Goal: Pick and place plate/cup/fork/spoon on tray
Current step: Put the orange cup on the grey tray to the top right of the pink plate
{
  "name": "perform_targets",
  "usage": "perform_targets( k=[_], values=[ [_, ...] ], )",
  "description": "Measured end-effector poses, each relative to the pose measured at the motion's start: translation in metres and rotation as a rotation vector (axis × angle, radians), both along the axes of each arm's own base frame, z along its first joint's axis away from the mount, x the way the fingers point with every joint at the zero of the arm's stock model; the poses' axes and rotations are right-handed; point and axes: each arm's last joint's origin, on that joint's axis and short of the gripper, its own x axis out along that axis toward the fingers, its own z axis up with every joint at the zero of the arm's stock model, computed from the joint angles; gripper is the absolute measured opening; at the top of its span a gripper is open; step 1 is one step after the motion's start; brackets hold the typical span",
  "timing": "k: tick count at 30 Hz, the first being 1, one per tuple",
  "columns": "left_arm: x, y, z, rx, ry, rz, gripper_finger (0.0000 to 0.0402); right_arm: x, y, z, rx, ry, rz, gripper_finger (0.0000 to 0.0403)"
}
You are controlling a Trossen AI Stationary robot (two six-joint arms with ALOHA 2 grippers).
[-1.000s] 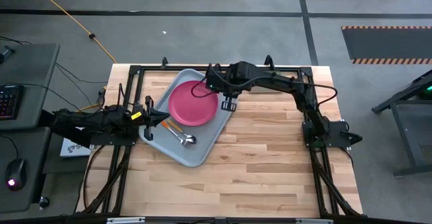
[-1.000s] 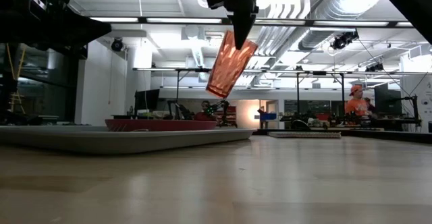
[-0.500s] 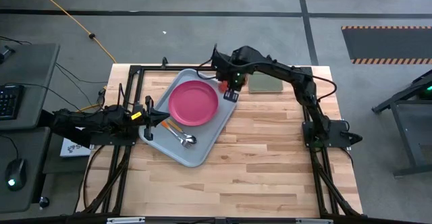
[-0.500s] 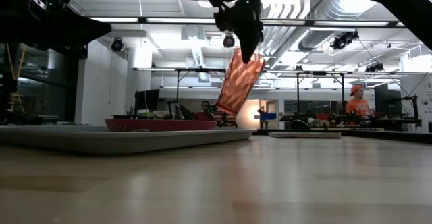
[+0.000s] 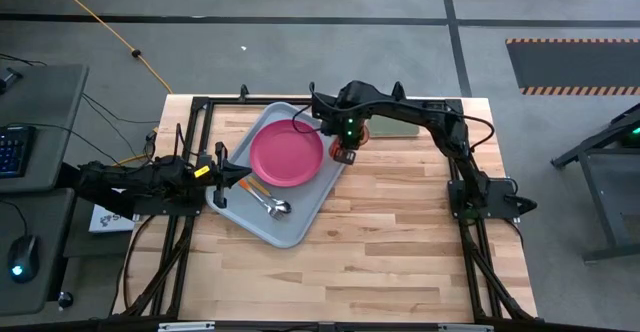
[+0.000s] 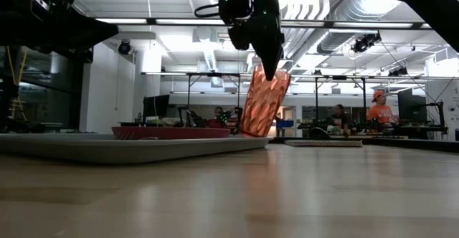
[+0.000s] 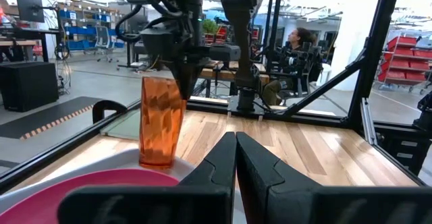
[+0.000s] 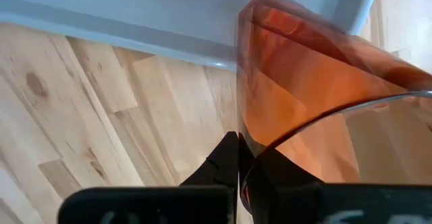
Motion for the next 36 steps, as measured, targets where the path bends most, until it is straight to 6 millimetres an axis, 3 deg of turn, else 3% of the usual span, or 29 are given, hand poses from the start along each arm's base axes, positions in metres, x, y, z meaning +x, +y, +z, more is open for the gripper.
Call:
perform_targets(
  k=[36],
  values=[
    [0.0,0.0,0.0,0.0,0.0,0.0,0.0003,0.0095,0.0007,0.0003,-0.024,-0.084,-0.064,0.0019]
  ],
)
